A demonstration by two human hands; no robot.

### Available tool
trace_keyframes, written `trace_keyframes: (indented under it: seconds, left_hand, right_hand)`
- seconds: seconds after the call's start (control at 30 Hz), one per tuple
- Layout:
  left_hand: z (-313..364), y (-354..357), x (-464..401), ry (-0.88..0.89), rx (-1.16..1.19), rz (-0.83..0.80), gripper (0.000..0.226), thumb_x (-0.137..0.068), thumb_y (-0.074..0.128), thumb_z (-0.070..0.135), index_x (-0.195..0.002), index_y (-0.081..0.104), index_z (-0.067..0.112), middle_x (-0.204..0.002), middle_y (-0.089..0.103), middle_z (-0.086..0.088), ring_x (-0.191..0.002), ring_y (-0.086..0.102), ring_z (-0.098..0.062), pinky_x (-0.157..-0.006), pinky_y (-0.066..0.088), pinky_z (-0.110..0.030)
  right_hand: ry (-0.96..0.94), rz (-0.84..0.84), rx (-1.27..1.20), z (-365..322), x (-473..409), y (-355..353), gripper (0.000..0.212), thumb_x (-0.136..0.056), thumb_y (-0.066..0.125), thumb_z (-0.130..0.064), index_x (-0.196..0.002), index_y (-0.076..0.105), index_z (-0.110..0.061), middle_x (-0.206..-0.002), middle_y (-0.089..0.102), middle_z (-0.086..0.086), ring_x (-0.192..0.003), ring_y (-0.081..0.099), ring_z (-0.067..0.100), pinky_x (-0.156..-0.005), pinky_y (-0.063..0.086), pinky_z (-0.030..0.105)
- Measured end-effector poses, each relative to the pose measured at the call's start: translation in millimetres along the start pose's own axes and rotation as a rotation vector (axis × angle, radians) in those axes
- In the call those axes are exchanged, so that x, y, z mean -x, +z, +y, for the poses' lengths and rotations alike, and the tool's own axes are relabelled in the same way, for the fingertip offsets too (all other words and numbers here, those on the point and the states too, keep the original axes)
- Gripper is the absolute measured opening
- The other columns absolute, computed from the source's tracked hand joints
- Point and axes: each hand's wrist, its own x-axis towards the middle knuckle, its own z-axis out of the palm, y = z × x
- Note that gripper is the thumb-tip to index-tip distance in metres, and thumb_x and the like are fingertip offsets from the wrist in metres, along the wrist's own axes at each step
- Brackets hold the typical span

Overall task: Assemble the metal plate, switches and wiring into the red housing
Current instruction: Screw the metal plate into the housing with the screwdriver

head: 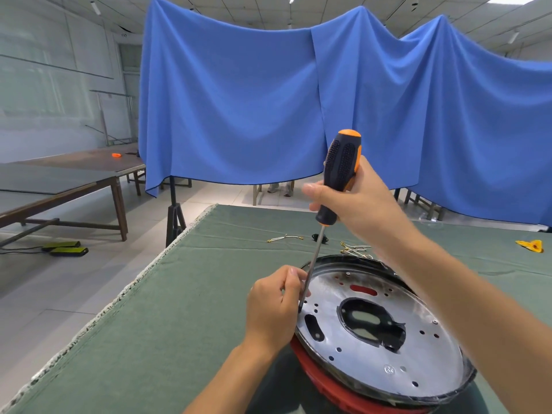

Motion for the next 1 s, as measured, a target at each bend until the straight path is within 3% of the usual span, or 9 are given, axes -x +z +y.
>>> trace_keyframes:
  seconds: [0.07, 0.2, 0.27, 0.4, 0.5, 0.67, 0.77, 0.9, 1.0]
  left_hand:
    - [-1, 0, 0, 0.007, -0.005, -0.001, 0.052, -0.086, 0.028, 0.049, -0.073, 0.068, 0.017, -0.062, 0.067, 0.000, -0.061, 0.063, -0.019, -0.063, 0.050, -0.044]
    - [-2, 0, 0, 0.014, -0.005, 0.004, 0.052, -0.086, 0.028, 0.049, -0.071, 0.067, 0.017, -0.061, 0.066, -0.002, -0.060, 0.063, -0.020, -0.062, 0.050, -0.044]
    - [-1, 1, 0, 0.009, 0.001, 0.001, 0.052, -0.086, 0.028, 0.049, -0.071, 0.067, 0.017, -0.061, 0.066, -0.002, -0.060, 0.063, -0.020, -0.063, 0.050, -0.044]
    - [0, 0, 1, -0.001, 0.021, 0.006, 0.051, -0.085, 0.030, 0.049, -0.071, 0.068, 0.017, -0.062, 0.067, 0.000, -0.061, 0.063, -0.019, -0.063, 0.050, -0.044]
    - [3, -4, 3, 0.034, 0.012, -0.046, 0.045, -0.083, 0.041, 0.050, -0.070, 0.068, 0.017, -0.063, 0.067, 0.005, -0.063, 0.064, -0.015, -0.064, 0.050, -0.043]
    - [3, -11, -1, 0.081, -0.056, -0.091, 0.025, -0.078, 0.060, 0.036, -0.080, 0.075, 0.016, -0.066, 0.070, 0.004, -0.066, 0.066, -0.013, -0.067, 0.053, -0.039]
    - [3, -12, -1, 0.088, -0.065, -0.106, 0.024, -0.079, 0.060, 0.032, -0.079, 0.076, 0.014, -0.067, 0.071, 0.005, -0.066, 0.066, -0.014, -0.067, 0.053, -0.039]
    - [4, -12, 1, 0.086, -0.058, -0.093, 0.020, -0.079, 0.061, 0.026, -0.078, 0.075, 0.013, -0.067, 0.072, 0.007, -0.067, 0.067, -0.010, -0.067, 0.053, -0.038]
    - [5, -12, 0, 0.072, -0.047, -0.100, 0.023, -0.078, 0.059, 0.031, -0.077, 0.075, 0.013, -0.067, 0.071, 0.007, -0.067, 0.067, -0.013, -0.068, 0.053, -0.039]
  right_hand:
    - [0.111, -0.178, -0.190, -4, -2, -7, 0.031, -0.086, 0.064, -0.010, -0.112, 0.047, -0.011, -0.092, 0.070, 0.010, -0.082, 0.071, 0.024, -0.075, 0.057, 0.039]
    - [0.030, -0.304, -0.225, -3, -2, -14, 0.015, -0.089, 0.056, 0.000, -0.101, 0.053, -0.009, -0.080, 0.074, 0.002, -0.079, 0.072, 0.021, -0.076, 0.056, 0.039]
    - [-0.064, -0.209, -0.061, -1, -1, -12, 0.015, -0.085, 0.068, -0.011, -0.087, 0.054, -0.006, -0.079, 0.072, 0.010, -0.077, 0.072, 0.025, -0.081, 0.057, 0.045]
    - [-0.135, 0.223, 0.367, 3, -2, 2, 0.044, -0.068, 0.080, -0.045, -0.074, 0.043, -0.021, -0.064, 0.055, -0.008, -0.066, 0.058, 0.008, -0.057, 0.042, 0.011]
    - [-0.116, 0.216, 0.310, 4, -1, 9, 0.050, -0.069, 0.078, -0.052, -0.088, 0.043, -0.021, -0.069, 0.053, -0.011, -0.076, 0.060, 0.017, -0.068, 0.050, 0.033]
    - [0.013, -0.155, -0.163, -2, -4, -6, 0.018, -0.089, 0.062, -0.016, -0.100, 0.048, -0.015, -0.098, 0.068, 0.008, -0.083, 0.072, 0.026, -0.083, 0.057, 0.045]
    - [-0.089, -0.085, -0.029, -1, -4, -11, 0.026, -0.084, 0.071, -0.020, -0.094, 0.052, -0.005, -0.094, 0.066, 0.020, -0.082, 0.069, 0.036, -0.076, 0.059, 0.047]
    - [-0.106, 0.169, 0.377, -1, -4, -4, 0.050, -0.071, 0.074, -0.057, -0.088, 0.044, -0.020, -0.076, 0.055, -0.006, -0.082, 0.062, 0.023, -0.070, 0.052, 0.043]
    - [-0.045, -0.013, 0.129, -6, -6, -3, 0.040, -0.080, 0.069, -0.047, -0.094, 0.042, -0.021, -0.088, 0.060, 0.003, -0.086, 0.066, 0.027, -0.076, 0.056, 0.049]
